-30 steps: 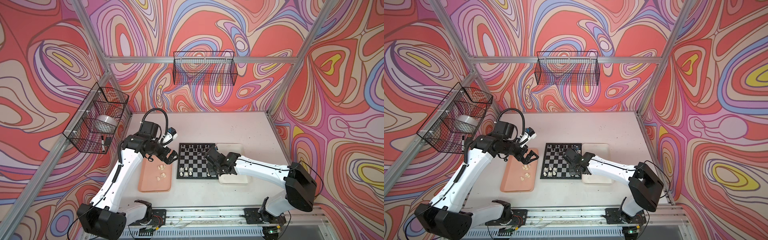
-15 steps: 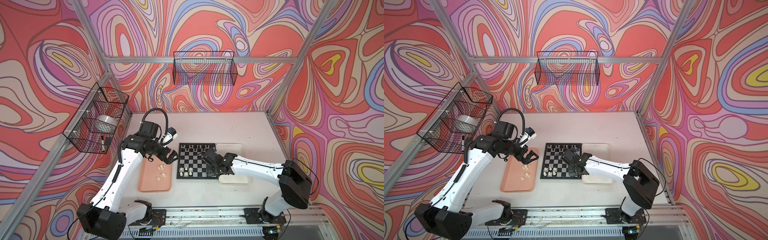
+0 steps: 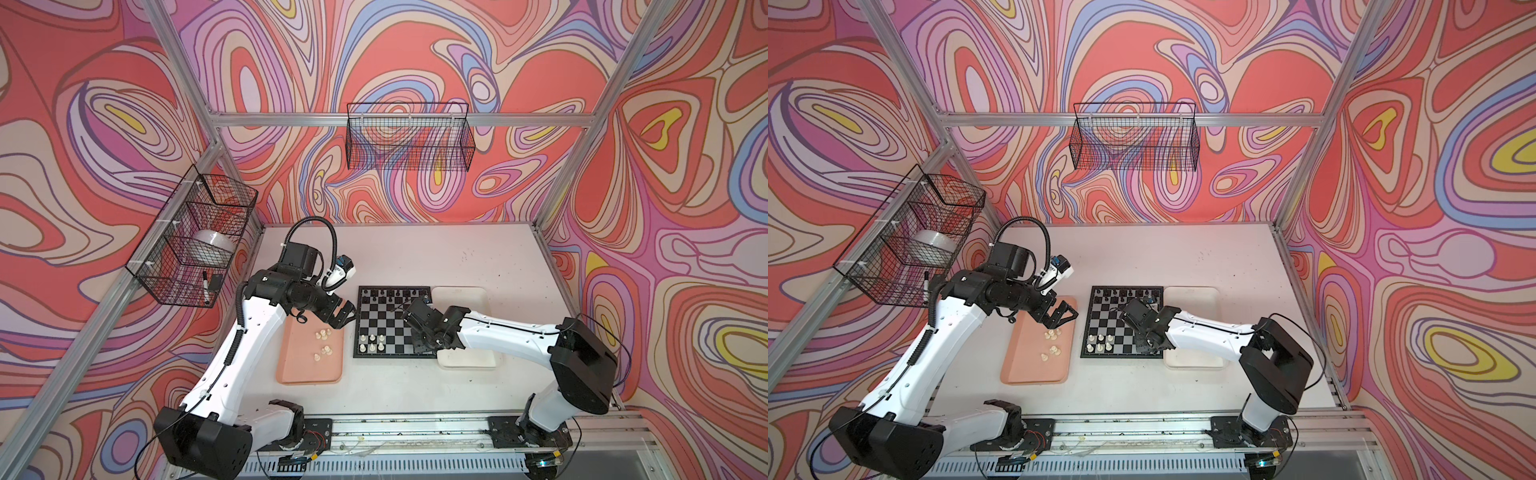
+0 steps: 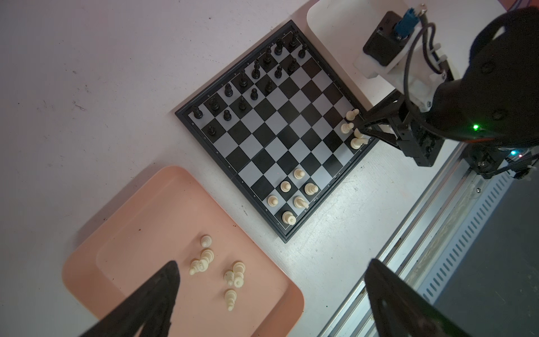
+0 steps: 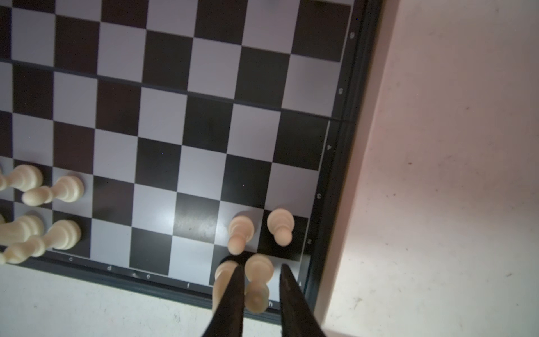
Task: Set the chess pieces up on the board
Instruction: 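Swing the left gripper over the pink tray while the right gripper holds still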
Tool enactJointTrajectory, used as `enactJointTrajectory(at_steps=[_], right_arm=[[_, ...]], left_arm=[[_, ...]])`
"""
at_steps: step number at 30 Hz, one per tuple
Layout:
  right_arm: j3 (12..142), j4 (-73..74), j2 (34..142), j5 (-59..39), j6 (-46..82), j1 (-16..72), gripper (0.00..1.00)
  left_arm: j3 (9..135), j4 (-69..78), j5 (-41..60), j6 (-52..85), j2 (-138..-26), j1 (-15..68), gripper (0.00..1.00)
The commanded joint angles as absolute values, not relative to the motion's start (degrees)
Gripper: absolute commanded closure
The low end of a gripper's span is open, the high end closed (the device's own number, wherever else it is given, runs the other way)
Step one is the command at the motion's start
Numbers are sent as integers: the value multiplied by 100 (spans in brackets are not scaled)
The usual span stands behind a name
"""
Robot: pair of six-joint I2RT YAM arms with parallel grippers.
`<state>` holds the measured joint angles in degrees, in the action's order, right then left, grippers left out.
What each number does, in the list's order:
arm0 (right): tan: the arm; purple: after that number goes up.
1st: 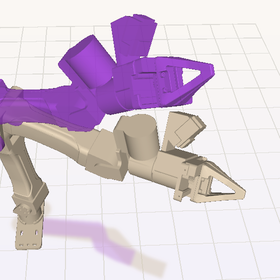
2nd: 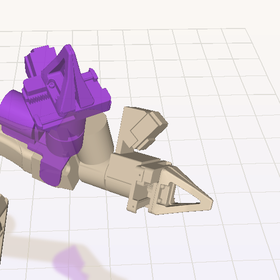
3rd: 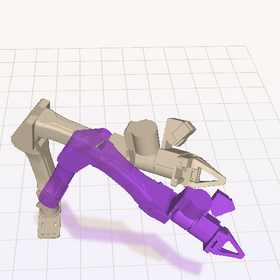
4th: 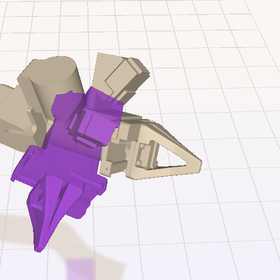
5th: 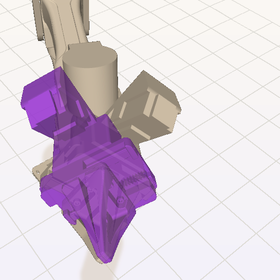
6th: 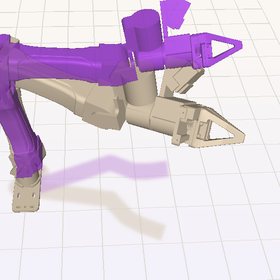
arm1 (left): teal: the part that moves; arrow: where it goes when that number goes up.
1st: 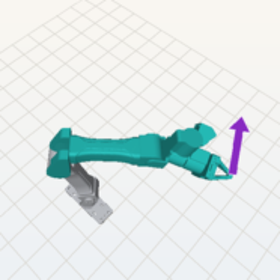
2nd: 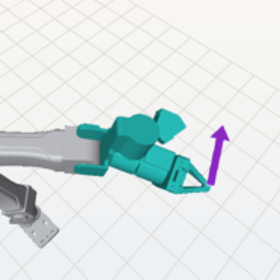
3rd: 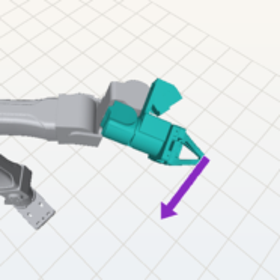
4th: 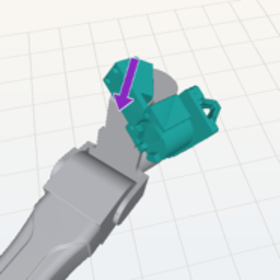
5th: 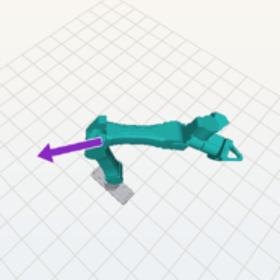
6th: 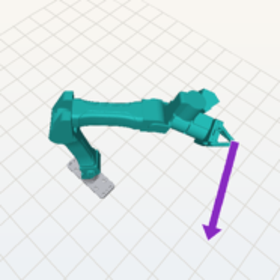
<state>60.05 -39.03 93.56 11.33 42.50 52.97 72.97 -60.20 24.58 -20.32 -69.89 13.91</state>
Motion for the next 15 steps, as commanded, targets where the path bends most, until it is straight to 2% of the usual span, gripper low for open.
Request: enactJointTrajectory(at_steps=[1, 15], right_arm=[[6056, -3890, 9405, 1177, 4232, 5330, 78], [6099, -4085, 9439, 1292, 4175, 5332, 78]], left_arm=[[7326, -6069, 2514, -2031, -7008, 1421, 0], [7383, -6083, 2515, -2048, -7060, 1450, 0]])
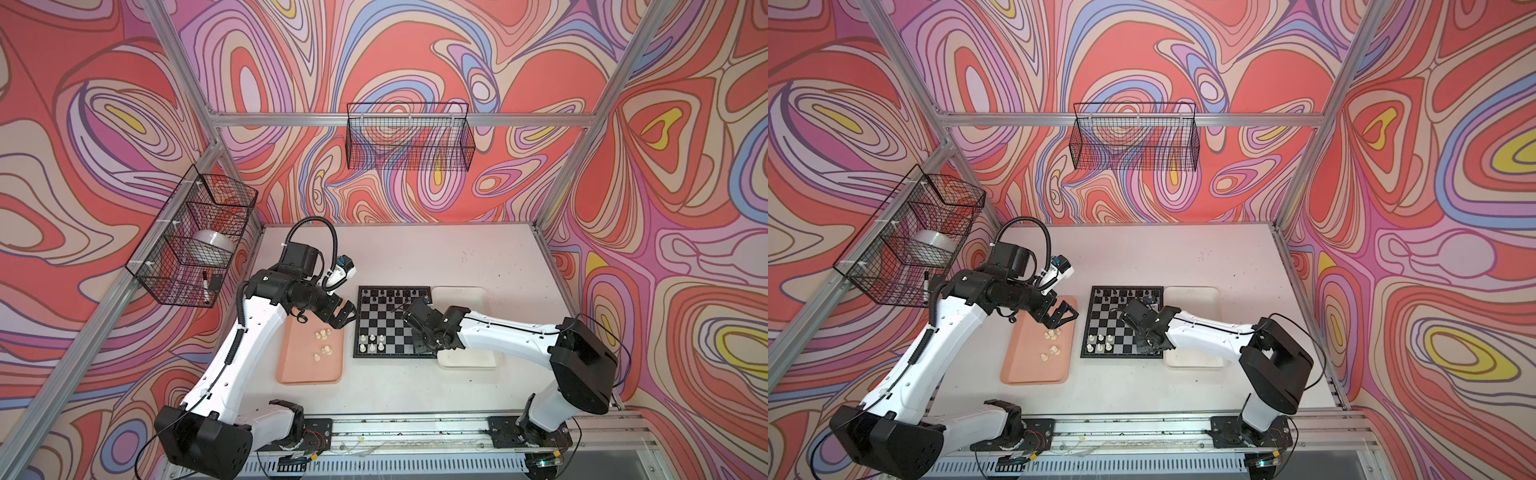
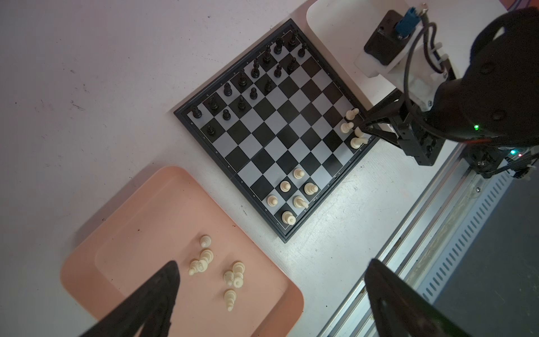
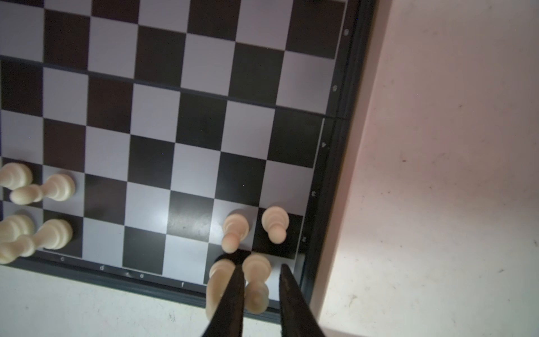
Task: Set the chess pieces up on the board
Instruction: 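Swing the left gripper over the pink tray while the right gripper holds still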
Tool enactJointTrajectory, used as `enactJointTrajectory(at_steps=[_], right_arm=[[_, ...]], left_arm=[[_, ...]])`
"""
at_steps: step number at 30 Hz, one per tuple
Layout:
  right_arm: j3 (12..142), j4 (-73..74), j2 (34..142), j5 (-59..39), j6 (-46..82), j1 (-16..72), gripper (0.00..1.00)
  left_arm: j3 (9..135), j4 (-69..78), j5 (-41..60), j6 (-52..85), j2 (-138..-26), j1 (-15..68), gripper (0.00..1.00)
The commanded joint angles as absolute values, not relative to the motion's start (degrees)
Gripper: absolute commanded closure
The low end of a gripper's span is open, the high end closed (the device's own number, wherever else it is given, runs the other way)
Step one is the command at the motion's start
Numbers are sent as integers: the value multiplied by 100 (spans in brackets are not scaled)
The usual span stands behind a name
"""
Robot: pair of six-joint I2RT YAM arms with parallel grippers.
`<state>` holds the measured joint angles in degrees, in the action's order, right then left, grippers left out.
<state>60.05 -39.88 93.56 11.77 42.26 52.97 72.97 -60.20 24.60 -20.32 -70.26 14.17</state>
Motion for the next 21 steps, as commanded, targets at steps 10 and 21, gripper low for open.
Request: enactJointTrajectory(at_steps=[10, 21], right_arm=[[6123, -4158, 9449, 1298, 4152, 5334, 78], [6168, -4090, 9280, 1292, 4124, 5334, 76]], left_arm=[[7349, -6067, 2512, -2035, -7062, 1457, 0], [7313, -6051, 2496, -2038, -7030, 1458, 0]])
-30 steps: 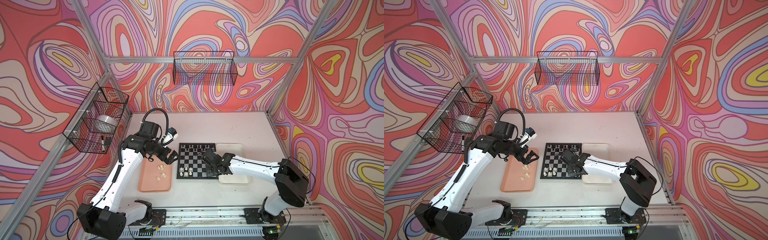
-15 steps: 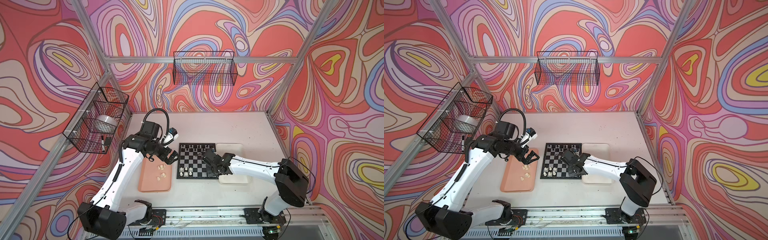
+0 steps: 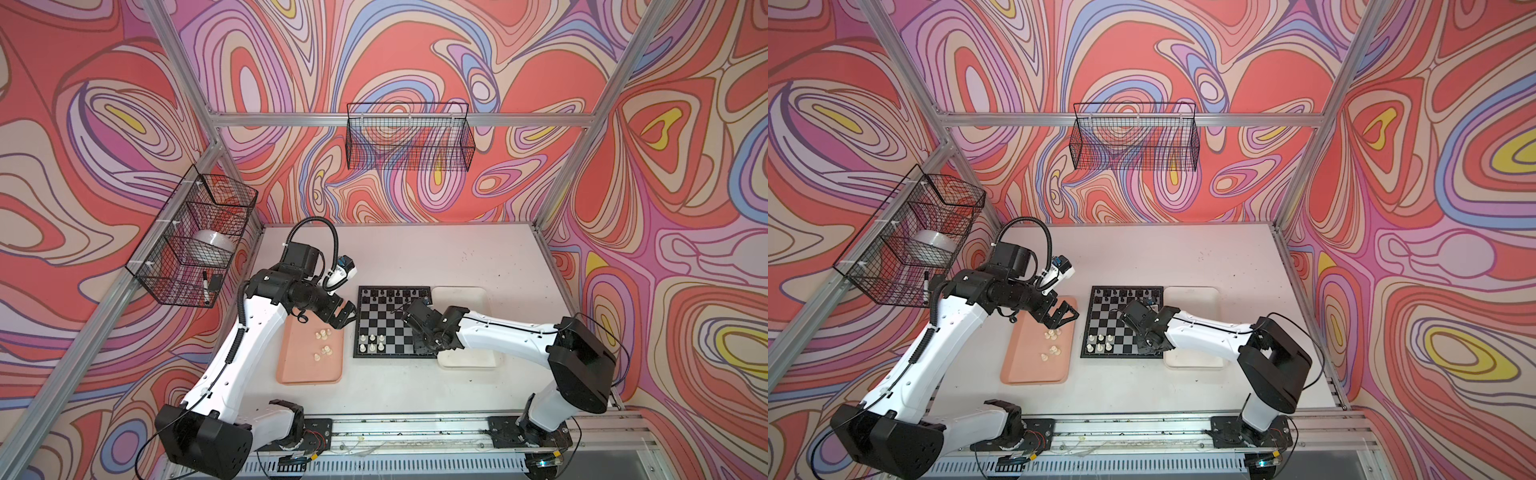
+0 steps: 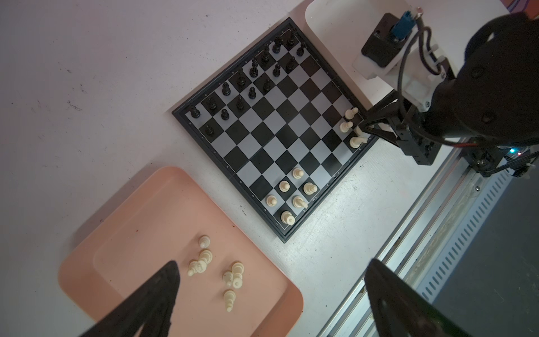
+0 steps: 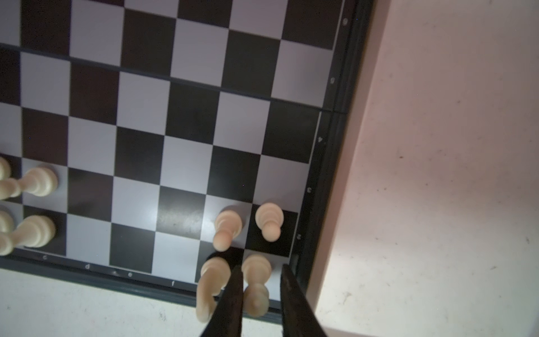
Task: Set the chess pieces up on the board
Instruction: 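Swing the left gripper over the pink tray while the right gripper holds still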
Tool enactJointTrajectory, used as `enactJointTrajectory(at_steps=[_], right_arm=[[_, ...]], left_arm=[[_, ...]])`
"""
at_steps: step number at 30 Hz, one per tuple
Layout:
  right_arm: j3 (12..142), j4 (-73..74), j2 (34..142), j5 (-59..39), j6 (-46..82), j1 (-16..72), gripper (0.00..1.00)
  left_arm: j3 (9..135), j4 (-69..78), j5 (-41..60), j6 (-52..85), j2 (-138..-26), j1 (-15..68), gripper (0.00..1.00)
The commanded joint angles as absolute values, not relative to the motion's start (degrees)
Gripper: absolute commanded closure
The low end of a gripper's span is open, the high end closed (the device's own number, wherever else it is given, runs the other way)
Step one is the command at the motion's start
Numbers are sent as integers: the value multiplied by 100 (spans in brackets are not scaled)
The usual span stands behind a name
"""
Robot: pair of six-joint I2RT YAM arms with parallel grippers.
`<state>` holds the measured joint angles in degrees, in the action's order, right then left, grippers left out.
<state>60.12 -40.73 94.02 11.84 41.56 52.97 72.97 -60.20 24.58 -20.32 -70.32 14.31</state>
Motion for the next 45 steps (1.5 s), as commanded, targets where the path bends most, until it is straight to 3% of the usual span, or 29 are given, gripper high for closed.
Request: enactJointTrajectory(at_steps=[1, 13, 18, 23, 27, 31, 39, 43, 45], right_arm=[[6194, -4087, 9249, 1298, 4123, 5328, 76], [6747, -4259, 9044, 1388, 3824, 5330, 75], [7036, -4309, 8954, 1257, 3619, 5327, 76], [7053, -4276, 8819, 1315, 3615, 5329, 76], [6910, -4118, 8656, 1316, 3698, 5329, 76], [6736, -3941, 8478, 1344, 3739, 5335, 77], [6484, -3907, 8178, 1466, 3876, 5326, 77], [6384, -3877, 8081, 1490, 3914, 5327, 76], [6361, -3873, 8073, 1485, 3922, 5331, 77]], left_arm=[[7319, -6047, 2496, -2037, -7032, 1459, 0], [7311, -6137, 2238, -2055, -7001, 1457, 0], [6908, -5953, 1568, -1959, -6785, 1434, 0], [6641, -5841, 1278, -1708, -6695, 823, 1], [6480, -5778, 1197, -1658, -6634, 270, 6], [6177, -5582, 986, -1800, -6547, 220, 12], [5909, -5336, 976, -1892, -6960, 198, 40], [5815, -5196, 1177, -2007, -7103, 201, 43], [5785, -5177, 1305, -2114, -7254, 202, 38]])
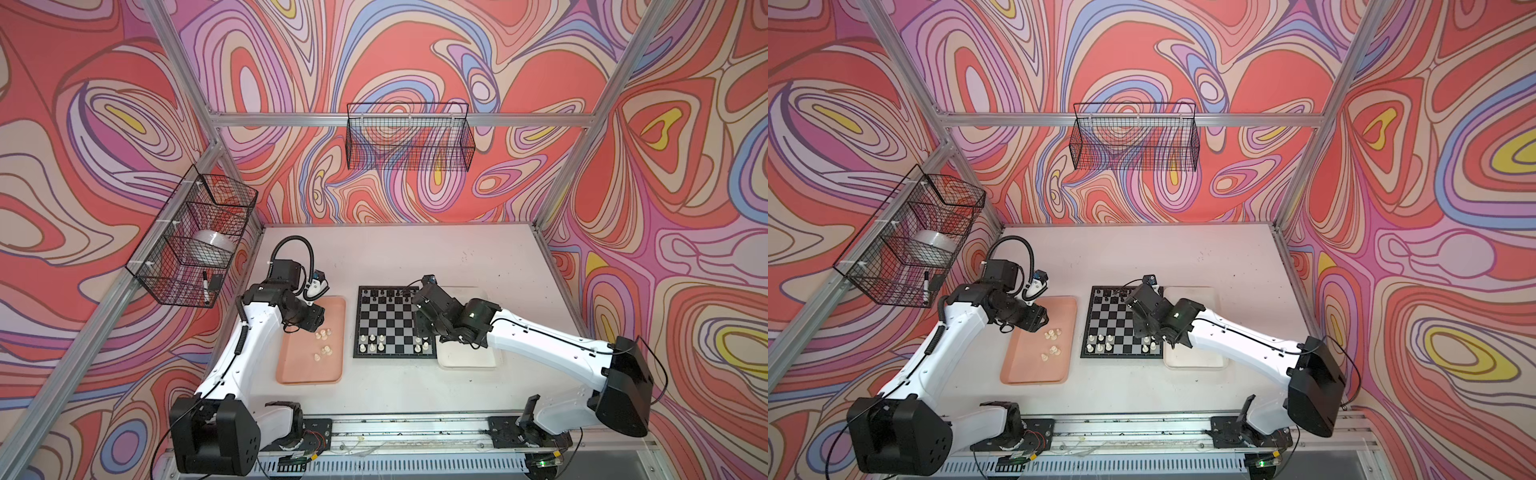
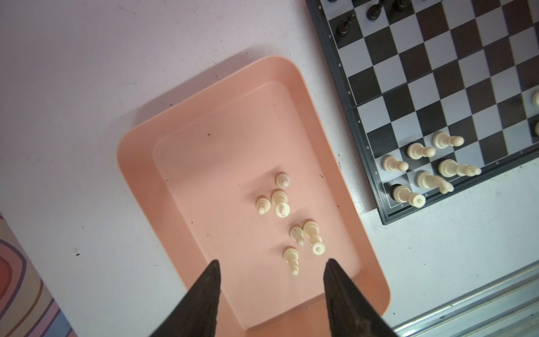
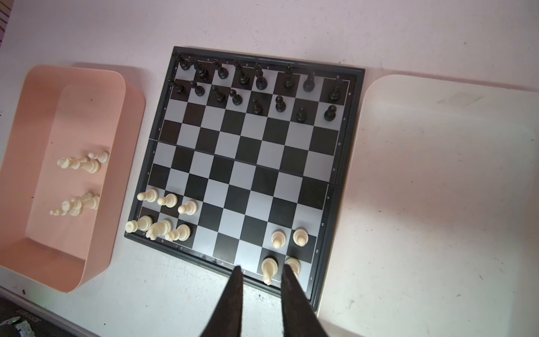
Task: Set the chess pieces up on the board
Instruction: 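Swing the left gripper over the pink tray while the right gripper holds still, then lower the left gripper and close it on a tall white piece in the pink tray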
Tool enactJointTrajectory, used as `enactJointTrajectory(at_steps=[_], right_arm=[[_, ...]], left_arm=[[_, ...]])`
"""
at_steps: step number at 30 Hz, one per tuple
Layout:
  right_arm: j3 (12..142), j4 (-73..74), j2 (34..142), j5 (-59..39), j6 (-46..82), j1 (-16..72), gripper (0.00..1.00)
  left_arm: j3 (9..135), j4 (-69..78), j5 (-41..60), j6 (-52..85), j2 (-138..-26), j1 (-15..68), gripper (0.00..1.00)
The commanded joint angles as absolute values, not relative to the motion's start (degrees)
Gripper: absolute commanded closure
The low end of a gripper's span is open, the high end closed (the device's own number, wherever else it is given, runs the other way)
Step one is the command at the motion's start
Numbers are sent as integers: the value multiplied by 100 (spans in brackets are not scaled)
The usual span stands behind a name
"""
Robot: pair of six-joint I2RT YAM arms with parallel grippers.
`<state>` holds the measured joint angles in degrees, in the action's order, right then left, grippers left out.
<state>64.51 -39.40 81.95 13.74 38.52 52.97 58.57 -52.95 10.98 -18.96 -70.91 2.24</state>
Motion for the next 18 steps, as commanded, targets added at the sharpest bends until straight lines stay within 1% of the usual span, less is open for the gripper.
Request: enactJointTrajectory(at_steps=[1, 3, 5, 12, 13, 18], right_arm=[[6348, -3873, 8065, 1491, 3924, 5333, 77], [6307, -3846, 8043, 1494, 3945, 5327, 76], [6257, -3803, 8013, 1490, 3955, 5331, 77], [6179, -3797, 7915, 1443, 3950, 5334, 76], [6172, -3772, 7895, 1399, 3897, 5334, 77], [6168, -3692, 7877, 1257, 3711, 5333, 77]], left_arm=[[5783, -5179, 1314, -2125, -7334, 202, 34], [5754, -5130, 1288, -2161, -7510, 202, 32], [5700, -5044, 1297, -2207, -7621, 198, 33], [5586, -4900, 1425, -2295, -7873, 202, 42], [5568, -4903, 1461, -2335, -7904, 202, 45], [5467, -4793, 1402, -2375, -7972, 201, 48]])
